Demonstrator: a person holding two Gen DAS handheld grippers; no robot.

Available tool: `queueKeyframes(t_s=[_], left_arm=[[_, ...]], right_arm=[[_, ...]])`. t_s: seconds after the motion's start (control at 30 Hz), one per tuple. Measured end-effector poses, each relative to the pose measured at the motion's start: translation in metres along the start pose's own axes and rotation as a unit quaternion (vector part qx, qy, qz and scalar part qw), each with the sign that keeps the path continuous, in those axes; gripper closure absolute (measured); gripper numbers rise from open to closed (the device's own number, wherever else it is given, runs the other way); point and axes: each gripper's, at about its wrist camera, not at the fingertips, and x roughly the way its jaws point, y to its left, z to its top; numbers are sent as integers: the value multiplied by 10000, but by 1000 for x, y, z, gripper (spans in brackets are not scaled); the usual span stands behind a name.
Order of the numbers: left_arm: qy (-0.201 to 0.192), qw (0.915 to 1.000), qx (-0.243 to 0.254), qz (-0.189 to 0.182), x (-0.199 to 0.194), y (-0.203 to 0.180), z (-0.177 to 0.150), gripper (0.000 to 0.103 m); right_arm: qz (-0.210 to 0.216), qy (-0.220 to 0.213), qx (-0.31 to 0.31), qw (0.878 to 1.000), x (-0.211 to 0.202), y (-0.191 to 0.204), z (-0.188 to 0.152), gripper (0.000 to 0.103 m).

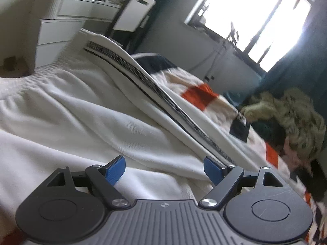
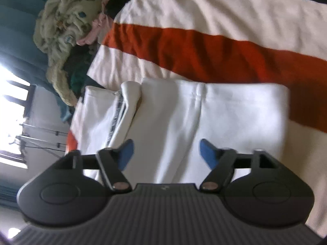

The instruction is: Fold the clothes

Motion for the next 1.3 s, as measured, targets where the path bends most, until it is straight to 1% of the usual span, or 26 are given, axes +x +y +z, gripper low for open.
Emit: queueKeyframes(t_s=[0.03,0.07,0.13,0.17,0.23,0.27,0.37,0.5,0.53,0.6,0.63,0.73,0.8,0.83,0.87,0.9,1.0,1.03,1.1,1.2,1.27,1.3], left_arm=[[-93,9996,65,247,-7,5,3,16],[-226,9978,126,607,-14,11,7,16],[-475,9923,-30,1141,-27,31,15,15],[-560,9894,-269,1315,-34,45,20,15],[-658,9820,-898,1525,-48,74,28,14],[-706,9767,-1228,1614,-54,90,31,14],[-853,9601,-1922,1846,-70,124,33,15],[-704,9598,-2232,1548,-74,145,35,15],[-712,9594,-2311,1452,-77,147,35,15],[-851,9588,-2348,1355,-84,146,32,14],[-909,9573,-2380,1367,-87,146,31,14],[-1108,9469,-2568,1588,-99,150,24,12],[-1200,9429,-2584,1727,-101,152,23,10],[-1133,9426,-2569,1810,-97,153,24,10],[-1055,9423,-2555,1890,-93,153,25,10],[-977,9419,-2539,1969,-88,154,26,10],[-572,9424,-2668,1936,-70,160,27,10],[-519,9419,-2736,1878,-68,163,26,10],[-486,9429,-2773,1778,-65,166,25,10],[-490,9420,-2888,1637,-64,171,24,10],[-506,9416,-3005,1433,-64,172,22,13],[-497,9413,-3070,1315,-63,173,20,17]], right_arm=[[-2,-57,20,10000,-7,-3,-2,27],[-5,-114,41,9999,-14,-5,-5,27],[-12,-230,82,9997,-28,-10,-10,27],[-139,-383,143,9991,-34,-15,-12,27],[-514,-583,323,9965,-41,-25,-13,27],[-699,-682,413,9944,-44,-29,-13,27],[-913,-904,785,9886,-49,-45,-9,27],[-739,-657,1101,9890,-39,-56,-9,27],[-695,-595,1180,9888,-37,-58,-9,27],[-608,-472,1336,9880,-32,-64,-9,27],[-564,-410,1415,9875,-30,-66,-9,27],[-431,-225,1646,9852,-23,-74,-10,28],[-297,-292,1540,9872,-25,-68,-10,52],[-229,-325,1486,9881,-26,-65,-10,74],[-162,-359,1433,9889,-28,-62,-11,91],[-95,-392,1380,9896,-29,-58,-11,92],[108,-492,1219,9913,-33,-49,-11,92],[201,-559,1157,9915,-34,-45,-11,93],[335,-651,1073,9915,-36,-39,-10,93],[451,-716,995,9914,-37,-32,-11,93],[490,-765,911,9917,-39,-30,-10,94],[490,-776,927,9915,-40,-31,-9,94]])
